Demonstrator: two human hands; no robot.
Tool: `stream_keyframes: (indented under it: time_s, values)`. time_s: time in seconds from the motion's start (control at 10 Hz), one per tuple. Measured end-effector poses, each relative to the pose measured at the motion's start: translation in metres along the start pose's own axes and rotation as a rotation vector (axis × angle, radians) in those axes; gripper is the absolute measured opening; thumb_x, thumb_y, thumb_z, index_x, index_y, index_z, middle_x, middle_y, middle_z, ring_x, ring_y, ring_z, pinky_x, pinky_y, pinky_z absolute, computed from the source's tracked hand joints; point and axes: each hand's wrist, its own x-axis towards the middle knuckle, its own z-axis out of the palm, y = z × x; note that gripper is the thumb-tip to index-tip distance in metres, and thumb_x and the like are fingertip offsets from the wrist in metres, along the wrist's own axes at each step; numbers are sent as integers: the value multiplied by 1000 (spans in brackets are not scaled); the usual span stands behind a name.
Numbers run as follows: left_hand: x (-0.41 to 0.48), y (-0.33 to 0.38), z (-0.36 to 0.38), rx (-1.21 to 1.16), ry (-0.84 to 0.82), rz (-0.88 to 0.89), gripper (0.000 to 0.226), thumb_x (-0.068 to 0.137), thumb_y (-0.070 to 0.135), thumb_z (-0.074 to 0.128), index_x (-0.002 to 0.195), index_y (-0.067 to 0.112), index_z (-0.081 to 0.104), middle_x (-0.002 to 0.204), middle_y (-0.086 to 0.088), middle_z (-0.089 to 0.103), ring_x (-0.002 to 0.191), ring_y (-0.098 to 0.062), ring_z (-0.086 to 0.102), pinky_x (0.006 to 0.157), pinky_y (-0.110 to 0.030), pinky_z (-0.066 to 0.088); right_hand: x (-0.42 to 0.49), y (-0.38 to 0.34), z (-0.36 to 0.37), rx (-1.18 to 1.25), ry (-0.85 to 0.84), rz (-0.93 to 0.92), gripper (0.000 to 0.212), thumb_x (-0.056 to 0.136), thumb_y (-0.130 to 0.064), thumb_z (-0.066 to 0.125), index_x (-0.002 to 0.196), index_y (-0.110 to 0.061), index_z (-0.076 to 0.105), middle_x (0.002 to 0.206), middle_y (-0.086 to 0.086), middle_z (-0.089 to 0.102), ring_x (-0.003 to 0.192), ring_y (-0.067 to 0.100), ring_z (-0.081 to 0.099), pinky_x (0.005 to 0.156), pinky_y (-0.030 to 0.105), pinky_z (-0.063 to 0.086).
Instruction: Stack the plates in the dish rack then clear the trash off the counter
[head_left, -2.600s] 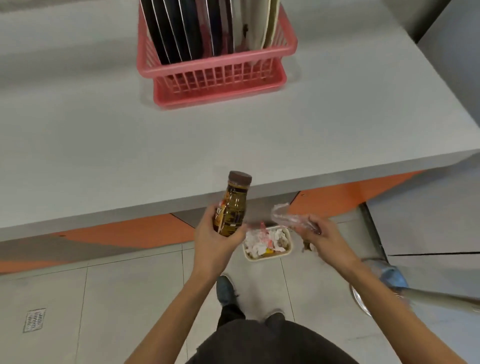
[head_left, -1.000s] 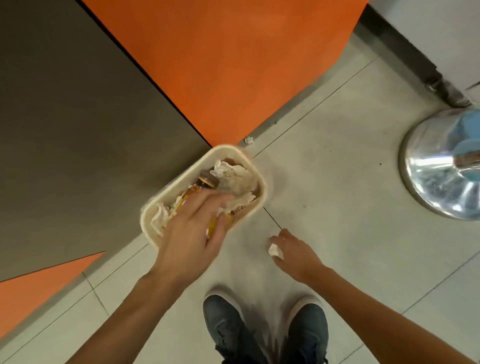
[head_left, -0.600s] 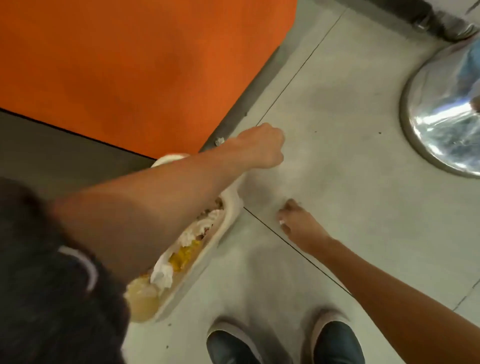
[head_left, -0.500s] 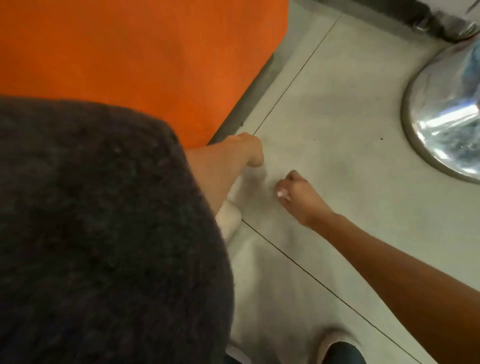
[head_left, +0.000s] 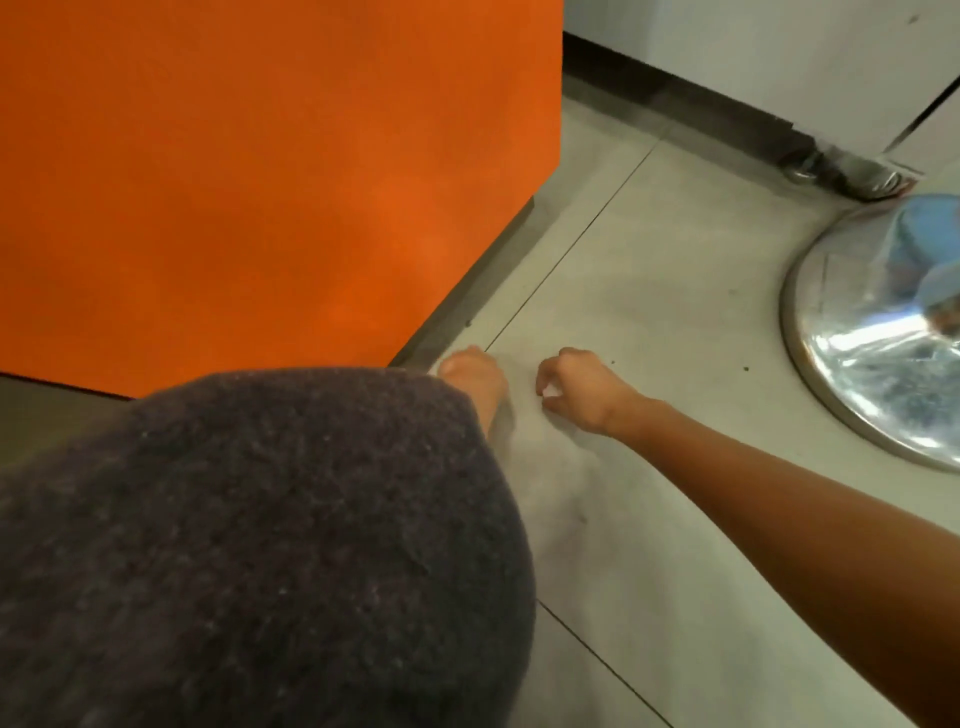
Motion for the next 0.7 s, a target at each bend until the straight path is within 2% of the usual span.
stream_keyframes:
  time_s: [0.1, 0.2, 0.3, 0.4, 0.5, 0.6, 0.7]
  values:
    - [-62, 12, -37, -151, 72, 263, 32, 94, 13, 51, 125, 9, 58, 128, -11, 56, 115, -28, 59, 83, -32, 48, -40, -28, -15, 165, 133, 126, 19, 84, -6, 63, 103, -7, 64, 99, 13, 54, 92, 30, 56, 74, 25, 35]
    - [-126, -8, -59, -405, 94, 482, 12, 87, 21, 58, 92, 12, 63, 98, -9, 59, 80, -27, 59, 66, -32, 48, -101, -66, -45, 260, 143, 217, 11, 87, -6, 59, 98, -6, 61, 91, 9, 50, 82, 25, 51, 70, 27, 35]
    - [-189, -59, -67, -707, 228, 565, 11, 81, 28, 61, 82, 18, 66, 77, 2, 60, 73, -22, 60, 66, -34, 51, -148, -110, -88, 362, 130, 208, 4, 87, -9, 61, 91, -12, 61, 95, 9, 55, 82, 25, 56, 69, 26, 37]
    - [-245, -120, -49, -1019, 310, 431, 7, 87, 20, 66, 84, 16, 71, 73, 1, 63, 61, -10, 55, 59, -22, 42, -172, -166, -117, 543, 145, 155, 14, 82, -10, 70, 89, -21, 66, 98, 4, 61, 75, 14, 57, 71, 24, 42]
    - [-289, -171, -17, -1075, 310, 166, 7, 89, 18, 66, 89, 15, 72, 70, 3, 66, 59, -6, 60, 57, -17, 43, -181, -223, -122, 606, 23, 107, 17, 81, -14, 72, 97, -20, 70, 97, 0, 65, 73, 6, 57, 72, 22, 40]
    - [-313, -197, 8, -1161, 104, -8, 21, 90, 20, 66, 110, 21, 65, 84, 1, 68, 61, -16, 69, 50, -22, 55, -181, -259, -122, 579, -170, 117, 48, 80, -34, 71, 125, -24, 58, 112, 3, 60, 103, 21, 60, 85, 28, 45]
    - [-336, -215, 17, -1108, -52, -98, 51, 88, 27, 68, 135, 30, 51, 110, -2, 66, 73, -26, 72, 67, -35, 61, -196, -273, -139, 461, -247, 195, 52, 91, -29, 61, 141, -22, 45, 129, 10, 49, 120, 26, 50, 89, 25, 37]
